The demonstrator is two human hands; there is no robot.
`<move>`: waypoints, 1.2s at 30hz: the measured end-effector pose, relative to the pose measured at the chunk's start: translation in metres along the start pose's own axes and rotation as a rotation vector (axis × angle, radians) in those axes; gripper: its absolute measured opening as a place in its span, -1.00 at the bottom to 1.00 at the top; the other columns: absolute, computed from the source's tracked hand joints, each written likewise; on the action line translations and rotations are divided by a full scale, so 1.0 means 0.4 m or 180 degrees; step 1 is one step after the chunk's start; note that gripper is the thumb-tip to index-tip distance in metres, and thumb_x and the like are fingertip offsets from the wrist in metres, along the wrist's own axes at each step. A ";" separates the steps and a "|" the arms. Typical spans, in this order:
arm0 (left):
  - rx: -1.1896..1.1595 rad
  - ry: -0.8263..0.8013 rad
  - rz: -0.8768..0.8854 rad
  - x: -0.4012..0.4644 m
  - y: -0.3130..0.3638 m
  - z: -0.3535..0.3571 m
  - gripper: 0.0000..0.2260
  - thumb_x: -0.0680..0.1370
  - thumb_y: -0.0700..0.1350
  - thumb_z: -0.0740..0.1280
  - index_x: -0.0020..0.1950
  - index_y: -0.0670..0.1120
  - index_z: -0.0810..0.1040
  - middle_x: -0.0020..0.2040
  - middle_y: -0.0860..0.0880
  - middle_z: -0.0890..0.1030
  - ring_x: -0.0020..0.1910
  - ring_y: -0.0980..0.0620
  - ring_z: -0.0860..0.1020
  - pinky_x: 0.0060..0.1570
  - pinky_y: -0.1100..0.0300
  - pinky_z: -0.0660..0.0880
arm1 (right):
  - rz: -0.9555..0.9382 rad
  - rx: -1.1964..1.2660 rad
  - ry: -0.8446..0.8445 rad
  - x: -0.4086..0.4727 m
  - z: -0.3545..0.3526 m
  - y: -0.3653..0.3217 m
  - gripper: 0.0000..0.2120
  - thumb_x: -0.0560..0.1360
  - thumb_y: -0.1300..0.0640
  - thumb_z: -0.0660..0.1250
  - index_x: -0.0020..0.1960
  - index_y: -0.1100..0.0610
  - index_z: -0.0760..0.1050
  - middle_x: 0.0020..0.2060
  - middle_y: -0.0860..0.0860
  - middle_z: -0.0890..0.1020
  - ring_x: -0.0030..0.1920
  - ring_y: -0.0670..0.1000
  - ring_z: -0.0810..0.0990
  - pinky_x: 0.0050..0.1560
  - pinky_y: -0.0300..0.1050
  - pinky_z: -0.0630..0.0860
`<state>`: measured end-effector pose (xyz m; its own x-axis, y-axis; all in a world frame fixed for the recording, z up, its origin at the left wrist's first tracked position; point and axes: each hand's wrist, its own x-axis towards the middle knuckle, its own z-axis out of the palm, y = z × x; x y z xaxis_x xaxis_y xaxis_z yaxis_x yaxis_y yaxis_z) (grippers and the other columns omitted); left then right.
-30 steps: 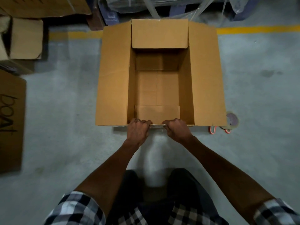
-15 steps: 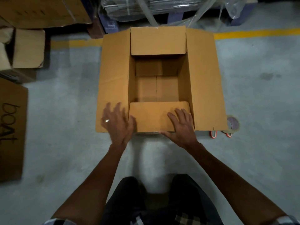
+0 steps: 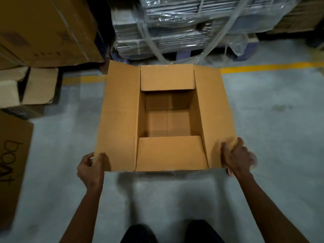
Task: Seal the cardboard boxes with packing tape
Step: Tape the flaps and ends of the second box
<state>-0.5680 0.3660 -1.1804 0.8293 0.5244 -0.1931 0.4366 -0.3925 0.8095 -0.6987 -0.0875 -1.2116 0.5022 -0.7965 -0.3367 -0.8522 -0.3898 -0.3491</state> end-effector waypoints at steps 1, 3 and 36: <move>-0.0180 -0.0056 0.0116 -0.005 0.006 -0.009 -0.77 0.53 -0.19 0.49 0.15 -0.22 0.66 0.03 -0.25 0.68 -0.03 -0.20 0.64 -0.02 -0.06 0.61 | -0.0014 0.0084 -0.0056 0.007 -0.013 0.006 -0.23 0.56 -0.37 0.15 0.53 0.16 0.19 0.33 0.38 0.47 0.31 0.41 0.47 0.31 0.30 0.39; -0.0483 -0.0236 0.0308 -0.030 0.027 -0.022 -0.88 0.54 -0.26 0.46 0.07 -0.21 0.65 -0.02 -0.22 0.67 -0.05 -0.20 0.63 -0.05 0.01 0.58 | -0.0077 0.0204 -0.0013 0.011 -0.037 0.012 -0.26 0.52 -0.32 0.22 0.47 0.19 0.30 0.23 0.36 0.54 0.21 0.38 0.55 0.18 0.21 0.47; 0.0930 -0.2141 0.1584 -0.304 0.028 0.292 -0.57 0.41 0.12 0.47 0.26 0.07 0.63 0.13 0.06 0.49 0.16 0.01 0.48 0.19 0.07 0.29 | -0.1472 0.1261 0.0396 -0.293 -0.064 -0.208 -0.53 0.58 0.21 0.32 0.45 -0.07 0.45 0.24 -0.03 0.66 0.16 0.09 0.66 0.14 0.09 0.61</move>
<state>-0.6232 0.2094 -1.2125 0.9361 -0.2778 -0.2158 -0.0341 -0.6822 0.7304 -0.6904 0.0267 -1.1208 0.7653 -0.6433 0.0231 -0.4192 -0.5252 -0.7406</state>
